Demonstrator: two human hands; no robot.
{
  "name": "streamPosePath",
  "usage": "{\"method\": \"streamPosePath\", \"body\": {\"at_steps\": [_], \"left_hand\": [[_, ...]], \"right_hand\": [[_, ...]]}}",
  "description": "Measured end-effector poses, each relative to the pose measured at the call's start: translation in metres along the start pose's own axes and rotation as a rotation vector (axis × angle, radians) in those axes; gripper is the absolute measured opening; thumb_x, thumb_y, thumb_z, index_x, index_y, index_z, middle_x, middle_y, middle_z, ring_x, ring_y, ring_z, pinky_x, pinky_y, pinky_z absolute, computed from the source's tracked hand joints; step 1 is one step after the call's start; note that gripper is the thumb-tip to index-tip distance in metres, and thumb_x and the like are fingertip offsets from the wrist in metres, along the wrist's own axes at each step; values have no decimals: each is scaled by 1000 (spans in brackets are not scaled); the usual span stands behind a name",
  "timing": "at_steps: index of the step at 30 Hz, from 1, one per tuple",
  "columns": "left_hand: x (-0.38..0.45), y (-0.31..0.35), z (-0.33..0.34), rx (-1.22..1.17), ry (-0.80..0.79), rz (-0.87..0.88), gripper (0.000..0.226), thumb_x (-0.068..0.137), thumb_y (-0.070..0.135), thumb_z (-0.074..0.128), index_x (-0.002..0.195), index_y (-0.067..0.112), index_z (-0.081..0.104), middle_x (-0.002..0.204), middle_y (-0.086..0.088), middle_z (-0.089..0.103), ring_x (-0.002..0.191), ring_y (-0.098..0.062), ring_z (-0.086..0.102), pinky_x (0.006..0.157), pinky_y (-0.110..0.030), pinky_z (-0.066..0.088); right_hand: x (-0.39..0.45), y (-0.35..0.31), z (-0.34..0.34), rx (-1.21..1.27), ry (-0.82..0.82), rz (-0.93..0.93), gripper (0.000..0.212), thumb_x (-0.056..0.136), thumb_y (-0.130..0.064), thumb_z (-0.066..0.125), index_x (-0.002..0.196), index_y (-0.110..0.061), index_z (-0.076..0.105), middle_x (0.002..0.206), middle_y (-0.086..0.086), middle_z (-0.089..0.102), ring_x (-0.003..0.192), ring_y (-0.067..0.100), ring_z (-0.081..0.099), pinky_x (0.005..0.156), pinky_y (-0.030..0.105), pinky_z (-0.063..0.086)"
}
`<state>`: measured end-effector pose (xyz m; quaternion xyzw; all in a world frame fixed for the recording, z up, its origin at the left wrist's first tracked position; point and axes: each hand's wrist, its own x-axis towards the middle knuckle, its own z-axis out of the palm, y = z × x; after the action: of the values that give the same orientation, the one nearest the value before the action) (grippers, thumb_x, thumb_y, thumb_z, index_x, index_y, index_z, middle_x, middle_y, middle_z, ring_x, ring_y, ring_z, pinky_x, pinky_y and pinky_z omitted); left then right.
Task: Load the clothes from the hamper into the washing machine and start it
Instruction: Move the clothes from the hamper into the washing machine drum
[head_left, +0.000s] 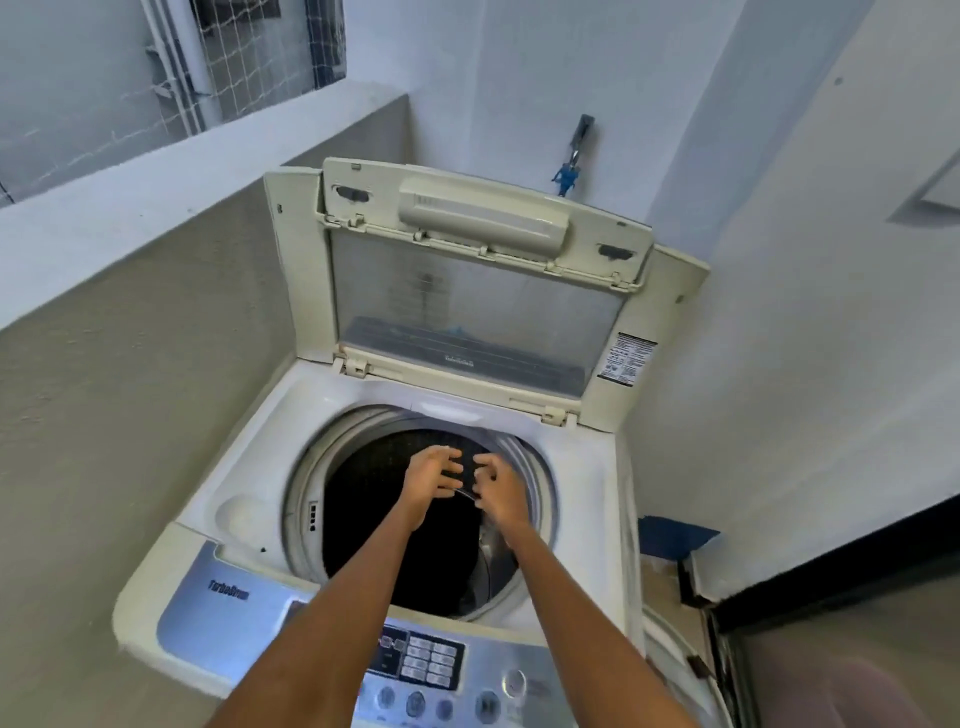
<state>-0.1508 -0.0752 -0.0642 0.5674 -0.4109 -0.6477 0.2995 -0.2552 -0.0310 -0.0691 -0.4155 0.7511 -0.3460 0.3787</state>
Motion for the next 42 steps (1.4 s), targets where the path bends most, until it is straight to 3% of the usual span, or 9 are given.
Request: {"method": "streamPosePath", "body": {"at_steps": [7, 12, 16, 21, 25, 30, 34, 37, 42], "left_hand": [[-90, 22, 123, 108, -146, 246, 22, 96, 13, 41, 85, 9, 60, 69, -10, 61, 53, -19, 57, 49, -24, 52], [-141, -1, 232, 236, -258, 333, 21, 95, 8, 40, 84, 4, 58, 69, -10, 59, 46, -3, 59, 42, -16, 46], [-152, -64, 294, 353, -296, 291, 18, 96, 7, 43, 86, 5, 58, 73, -8, 56, 63, -16, 56, 49, -14, 45], [-129, -195, 327, 470, -310, 83, 15, 94, 10, 46, 87, 12, 60, 88, -20, 65, 81, -32, 65, 66, -40, 58], [-99, -309, 338, 573, -280, -91, 8, 90, 9, 49, 90, 12, 56, 82, -13, 62, 75, -30, 63, 72, -47, 57], [-48, -442, 332, 1047, -303, 9, 37, 84, 0, 50, 121, 3, 49, 127, -22, 47, 114, -37, 50, 93, -42, 42], [-22, -512, 319, 1596, -489, 110, 76, 89, 8, 53, 150, 7, 7, 156, -14, 8, 138, -34, 26, 103, -40, 39], [-4, -536, 318, 1714, -519, 61, 82, 89, 2, 52, 151, 11, -1, 155, -17, 11, 131, -36, 39, 98, -43, 43], [5, -521, 313, 1634, -457, 59, 33, 92, 13, 46, 123, 10, 55, 126, -15, 56, 113, -33, 57, 92, -41, 46]], "right_hand": [[-71, 15, -136, 77, 173, -142, 19, 91, -10, 47, 94, -16, 64, 95, 8, 68, 88, 29, 64, 77, 45, 54], [-121, 66, -224, 174, 294, -66, 17, 94, -9, 45, 96, -10, 61, 83, -1, 60, 72, 12, 58, 59, 17, 50], [-139, 143, -251, 191, 275, 78, 16, 96, -11, 43, 96, -11, 59, 89, 9, 63, 82, 25, 63, 73, 31, 56], [-148, 265, -240, 160, 155, 280, 16, 97, -10, 45, 106, -7, 56, 91, 6, 59, 76, 16, 58, 61, 9, 48], [-131, 393, -193, 138, -35, 455, 10, 95, -16, 46, 91, -21, 54, 95, 14, 65, 87, 33, 64, 80, 49, 55], [-111, 538, -138, -109, -228, 547, 12, 93, -9, 47, 103, -15, 48, 93, 12, 50, 83, 30, 52, 73, 38, 39], [-98, 605, -107, -250, -170, 590, 69, 90, -15, 57, 146, -7, 18, 148, 15, 28, 132, 35, 36, 100, 40, 38], [-87, 631, -93, -178, -161, 654, 93, 86, -27, 67, 150, -7, 3, 156, 14, 18, 140, 32, 29, 108, 40, 33], [-83, 635, -82, -140, -155, 600, 34, 92, -34, 56, 113, -7, 59, 115, 15, 63, 108, 33, 58, 82, 35, 44]]}}
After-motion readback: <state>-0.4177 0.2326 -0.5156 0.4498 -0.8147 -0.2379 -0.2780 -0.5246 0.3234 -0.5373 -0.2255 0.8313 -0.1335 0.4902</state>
